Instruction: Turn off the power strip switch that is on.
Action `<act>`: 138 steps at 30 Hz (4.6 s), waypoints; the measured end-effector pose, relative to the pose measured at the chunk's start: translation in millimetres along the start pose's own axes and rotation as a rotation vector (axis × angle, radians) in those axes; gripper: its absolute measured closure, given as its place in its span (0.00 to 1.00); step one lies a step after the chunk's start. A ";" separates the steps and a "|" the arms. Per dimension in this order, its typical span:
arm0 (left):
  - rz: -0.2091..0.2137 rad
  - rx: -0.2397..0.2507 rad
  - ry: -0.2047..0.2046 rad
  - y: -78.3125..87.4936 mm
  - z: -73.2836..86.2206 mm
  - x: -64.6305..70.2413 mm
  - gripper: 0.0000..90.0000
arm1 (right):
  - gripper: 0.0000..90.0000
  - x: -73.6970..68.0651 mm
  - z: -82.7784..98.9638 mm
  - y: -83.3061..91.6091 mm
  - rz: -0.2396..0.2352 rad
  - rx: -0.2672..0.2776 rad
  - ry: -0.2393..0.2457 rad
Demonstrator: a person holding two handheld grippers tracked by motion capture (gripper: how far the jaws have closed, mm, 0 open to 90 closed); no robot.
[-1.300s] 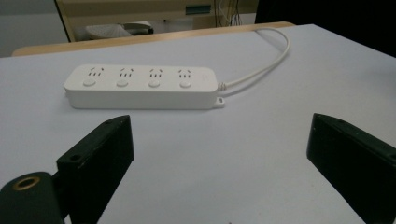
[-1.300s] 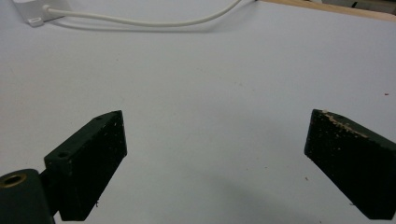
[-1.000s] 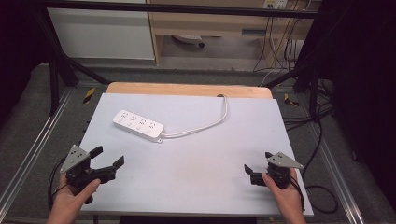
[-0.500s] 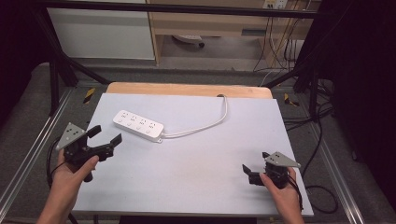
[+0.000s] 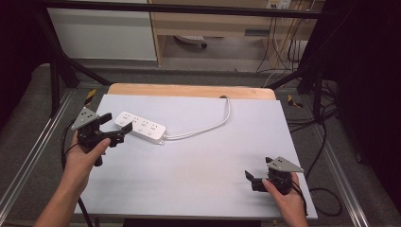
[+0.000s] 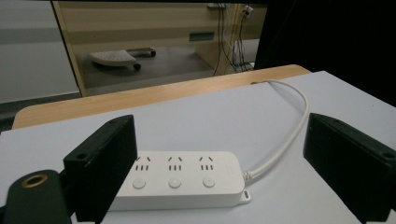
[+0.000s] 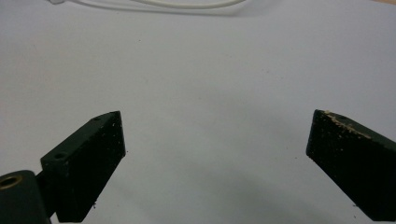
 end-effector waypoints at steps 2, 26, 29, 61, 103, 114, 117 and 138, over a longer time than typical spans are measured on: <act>0.006 -0.002 0.002 -4.0 -2.4 0.3 0.10 | 0.04 0.0 -0.9 0.2 0.002 0.007 0.002; -0.034 -0.029 -0.055 -40.9 -31.7 -14.4 0.09 | 0.04 -8.0 -3.9 -4.3 -0.013 -0.003 0.032; -0.052 -0.040 -0.063 -43.9 -32.0 -19.0 0.10 | 0.04 -7.7 -3.4 -4.1 -0.016 -0.013 0.019; -0.107 -0.150 0.044 -107.8 -8.0 -54.1 0.23 | 0.03 -13.3 -1.5 -5.6 -0.051 -0.050 -0.002; -0.048 -0.271 -0.006 -123.8 43.8 -45.6 0.98 | 0.03 -14.0 -0.1 0.1 -0.056 -0.079 0.005; -0.011 -0.265 0.005 -113.3 52.2 -38.5 1.00 | 0.03 -15.6 -0.3 -1.1 -0.057 -0.081 0.015; -0.003 -0.268 0.006 -112.3 56.5 -36.1 1.00 | 0.03 -15.0 0.4 -1.8 -0.054 -0.086 0.016; -0.027 -0.267 0.014 -114.2 68.1 -42.4 1.00 | 0.04 -18.7 1.3 -4.2 -0.054 -0.097 0.021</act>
Point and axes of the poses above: each handheld gripper's, and its own axes: y roughly backward along the jaws, z roughly out of its underside, x roughly to its right, the point moved 7 cm from there along -y, roughly forward along the jaws, and after that the axes turned 7 degrees about -x, right-handed, at the moved point
